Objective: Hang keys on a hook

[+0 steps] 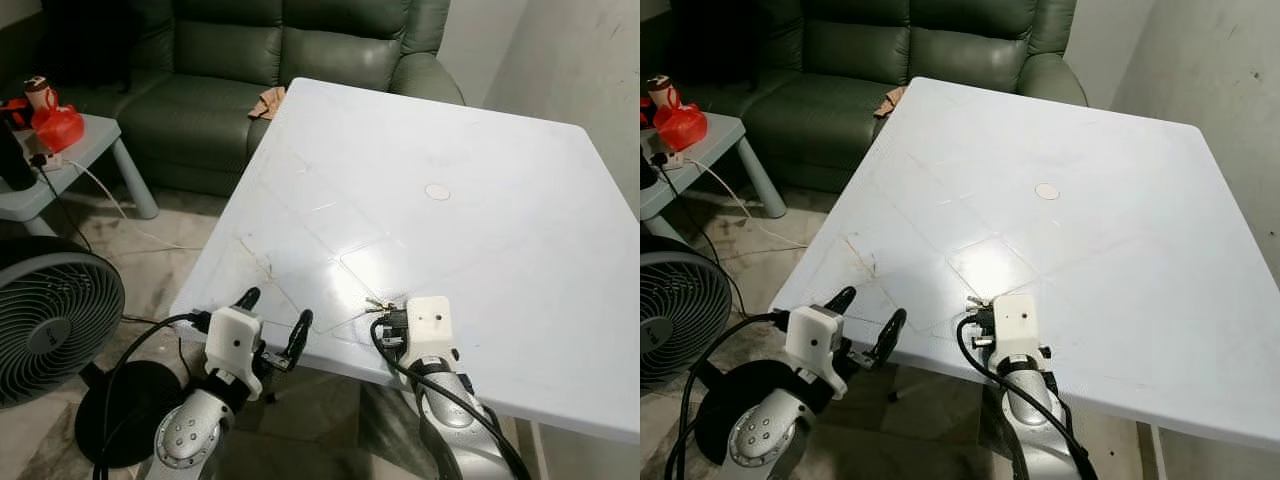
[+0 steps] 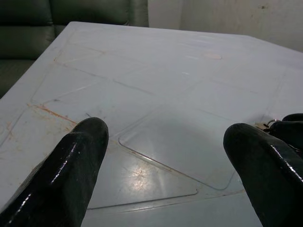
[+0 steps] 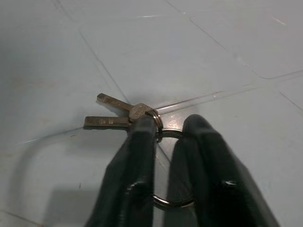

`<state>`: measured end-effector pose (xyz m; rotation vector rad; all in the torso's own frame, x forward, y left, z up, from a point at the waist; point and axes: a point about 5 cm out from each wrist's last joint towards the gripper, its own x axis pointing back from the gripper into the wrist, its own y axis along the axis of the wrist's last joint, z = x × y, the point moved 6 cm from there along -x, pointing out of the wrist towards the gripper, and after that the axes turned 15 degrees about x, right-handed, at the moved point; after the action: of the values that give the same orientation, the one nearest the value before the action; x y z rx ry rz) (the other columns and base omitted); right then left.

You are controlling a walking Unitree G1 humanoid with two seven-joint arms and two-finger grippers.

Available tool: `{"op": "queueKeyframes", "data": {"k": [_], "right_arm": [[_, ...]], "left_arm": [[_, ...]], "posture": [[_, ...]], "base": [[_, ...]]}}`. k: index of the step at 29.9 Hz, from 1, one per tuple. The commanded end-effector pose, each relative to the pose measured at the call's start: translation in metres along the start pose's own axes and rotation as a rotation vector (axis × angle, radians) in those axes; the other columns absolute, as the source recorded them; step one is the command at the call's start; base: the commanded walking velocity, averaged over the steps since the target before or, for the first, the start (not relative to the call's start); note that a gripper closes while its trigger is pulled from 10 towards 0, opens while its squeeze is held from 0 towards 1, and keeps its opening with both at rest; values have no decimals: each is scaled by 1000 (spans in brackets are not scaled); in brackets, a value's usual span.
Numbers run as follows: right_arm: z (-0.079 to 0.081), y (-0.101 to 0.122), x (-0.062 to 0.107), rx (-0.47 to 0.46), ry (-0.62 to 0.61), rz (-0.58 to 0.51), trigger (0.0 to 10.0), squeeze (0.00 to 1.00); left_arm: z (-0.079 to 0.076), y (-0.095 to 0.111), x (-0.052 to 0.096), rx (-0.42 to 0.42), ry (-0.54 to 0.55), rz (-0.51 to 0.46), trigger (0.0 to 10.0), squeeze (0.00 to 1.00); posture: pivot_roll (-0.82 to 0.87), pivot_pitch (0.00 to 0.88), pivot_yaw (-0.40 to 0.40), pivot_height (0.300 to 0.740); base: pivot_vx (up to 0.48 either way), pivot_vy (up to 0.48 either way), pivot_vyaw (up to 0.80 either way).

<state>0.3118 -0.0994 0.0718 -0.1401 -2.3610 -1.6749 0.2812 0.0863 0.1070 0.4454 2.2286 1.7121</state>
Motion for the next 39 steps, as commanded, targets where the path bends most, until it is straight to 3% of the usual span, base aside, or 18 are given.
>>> {"op": "queueKeyframes", "data": {"k": [1, 15, 22, 27, 34, 39], "right_arm": [[13, 5, 0, -39, 24, 2, 0, 0], [17, 10, 2, -17, 48, -34, 0, 0], [11, 26, -4, -52, 55, -88, 0, 0], [1, 42, -9, -121, 41, -135, 0, 0], [-26, 63, -18, -231, -1, -196, 0, 0], [-56, 66, -22, -294, -90, -226, 0, 0]], "left_arm": [[2, 1, 2, -11, 16, 4, 10000, 0], [5, 1, 3, -18, 34, 2, 10000, 0], [7, 4, -7, -21, 37, -14, 10000, 0], [6, 7, -15, -16, 31, -29, 10000, 0], [7, 14, -33, -1, 18, -65, 10000, 0], [12, 27, -49, 36, 27, -114, 10000, 0]], "posture": [[96, 129, -76, 740], [105, 129, -83, 740], [93, 102, -81, 740], [82, 78, -79, 740], [60, 27, -75, 740], [47, 0, -67, 740]], "base": [[0, 0, 0], [0, 0, 0], [0, 0, 0], [0, 0, 0], [0, 0, 0], [0, 0, 0]]}}
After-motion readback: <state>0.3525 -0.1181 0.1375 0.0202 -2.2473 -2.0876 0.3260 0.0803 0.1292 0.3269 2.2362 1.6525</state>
